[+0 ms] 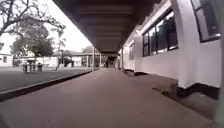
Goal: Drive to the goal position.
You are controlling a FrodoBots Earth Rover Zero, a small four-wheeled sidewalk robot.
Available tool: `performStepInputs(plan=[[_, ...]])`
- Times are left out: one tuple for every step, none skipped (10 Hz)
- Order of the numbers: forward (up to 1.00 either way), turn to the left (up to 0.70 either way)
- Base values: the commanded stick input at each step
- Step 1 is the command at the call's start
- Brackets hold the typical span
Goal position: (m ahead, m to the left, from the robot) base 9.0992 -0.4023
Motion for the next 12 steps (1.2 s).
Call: performStepInputs(plan=[[0.85,0.0],[0.85,0.0],[0.85,0.0],[0.85,-0.25],[0.85,-0.16],[0.85,0.0],[0.85,0.0],[0.85,0.0],[0.85,0.0],[0.85,0.0],[0.85,0.0],[0.85,0.0]])
